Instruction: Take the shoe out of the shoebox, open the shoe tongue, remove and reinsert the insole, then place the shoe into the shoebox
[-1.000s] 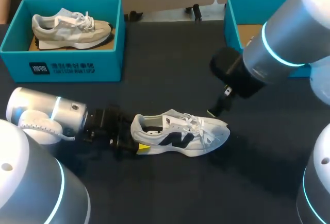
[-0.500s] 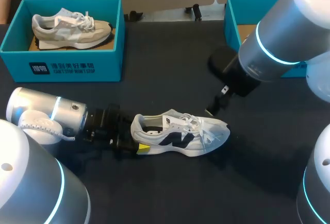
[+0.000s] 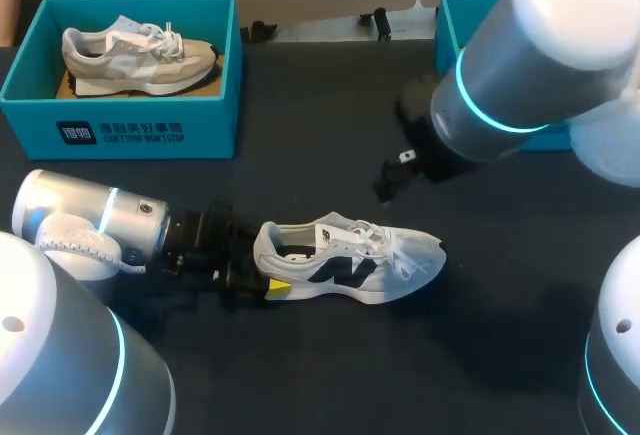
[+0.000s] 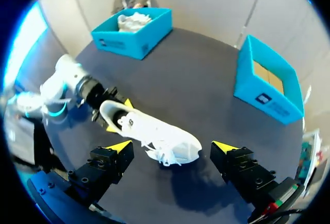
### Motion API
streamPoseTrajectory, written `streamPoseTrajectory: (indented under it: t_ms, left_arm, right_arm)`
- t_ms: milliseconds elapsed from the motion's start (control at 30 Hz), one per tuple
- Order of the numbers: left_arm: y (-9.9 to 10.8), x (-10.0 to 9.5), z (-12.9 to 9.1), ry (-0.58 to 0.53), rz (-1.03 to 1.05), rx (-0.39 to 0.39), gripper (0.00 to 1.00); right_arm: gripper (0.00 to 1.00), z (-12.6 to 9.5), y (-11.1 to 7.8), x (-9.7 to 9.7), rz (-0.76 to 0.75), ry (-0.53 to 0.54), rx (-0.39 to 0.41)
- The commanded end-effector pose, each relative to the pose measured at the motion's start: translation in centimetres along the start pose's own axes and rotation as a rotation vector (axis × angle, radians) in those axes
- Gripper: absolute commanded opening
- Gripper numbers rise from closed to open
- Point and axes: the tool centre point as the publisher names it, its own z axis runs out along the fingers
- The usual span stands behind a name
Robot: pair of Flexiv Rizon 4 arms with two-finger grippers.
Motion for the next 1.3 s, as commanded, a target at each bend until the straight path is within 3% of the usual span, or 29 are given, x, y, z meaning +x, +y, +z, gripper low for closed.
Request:
streamPoseTrajectory:
  t_ms: [33,367,800,1300]
  left_arm:
    - [0.1,-0.2,0.2,0.001,-0.001,-0.002,0.00]
    - [0.1,-0.2,0.2,0.001,-0.001,-0.002,0.00]
    - [0.1,-0.2,0.2,0.001,-0.001,-0.002,0.00]
    - [0.1,-0.2,0.2,0.001,-0.001,-0.002,0.00]
  right_arm:
    - [1.00,1.4,0.5,1.7,0.341,-0.216,-0.017]
    - [1.00,3.3,1.5,3.7,0.426,-0.269,-0.013]
    - [1.00,5.5,1.6,7.0,0.383,-0.309,0.151]
    - [1.00,7.9,0.6,8.5,0.352,-0.358,0.233]
